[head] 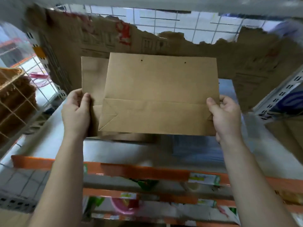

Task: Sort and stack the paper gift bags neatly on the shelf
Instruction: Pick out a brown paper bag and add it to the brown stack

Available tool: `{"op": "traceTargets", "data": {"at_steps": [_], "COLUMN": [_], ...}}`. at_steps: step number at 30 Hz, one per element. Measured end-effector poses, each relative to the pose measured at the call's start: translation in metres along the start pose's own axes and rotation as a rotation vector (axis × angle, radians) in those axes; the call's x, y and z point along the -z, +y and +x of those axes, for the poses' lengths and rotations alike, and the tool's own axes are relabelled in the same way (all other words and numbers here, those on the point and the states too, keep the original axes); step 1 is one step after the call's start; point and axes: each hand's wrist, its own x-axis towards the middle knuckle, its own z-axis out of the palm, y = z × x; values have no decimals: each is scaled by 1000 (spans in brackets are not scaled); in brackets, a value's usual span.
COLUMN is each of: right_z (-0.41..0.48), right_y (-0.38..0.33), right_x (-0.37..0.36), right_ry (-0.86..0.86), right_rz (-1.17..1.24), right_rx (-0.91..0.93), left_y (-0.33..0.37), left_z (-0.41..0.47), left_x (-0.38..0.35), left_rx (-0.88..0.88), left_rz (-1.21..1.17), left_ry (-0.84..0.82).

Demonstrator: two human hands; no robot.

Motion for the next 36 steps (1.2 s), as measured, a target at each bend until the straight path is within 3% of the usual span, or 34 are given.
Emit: {"op": "traceTargets", "data": {"at_steps": [8,16,23,29,36], "right_z": [-49,-68,-74,-80,-67], "right_y": [4,14,19,24,36], "right_x": [-75,-97,-102,-115,-146], "right_ry": [90,138,174,142,62], "right_rz": [-157,-332,-359,-343,-276], "right_rx": [-5,-19,-1,-41,-93], "left_y": [-60,-105,-115,-114,-123], "left_z": [55,56,59,57,64], "left_x": [54,57,36,22,46], "left_rx": [85,318,140,154,182], "left_rz": [259,285,366,484,285], "left_ry": [-153,-414,-380,-355,-363]}}
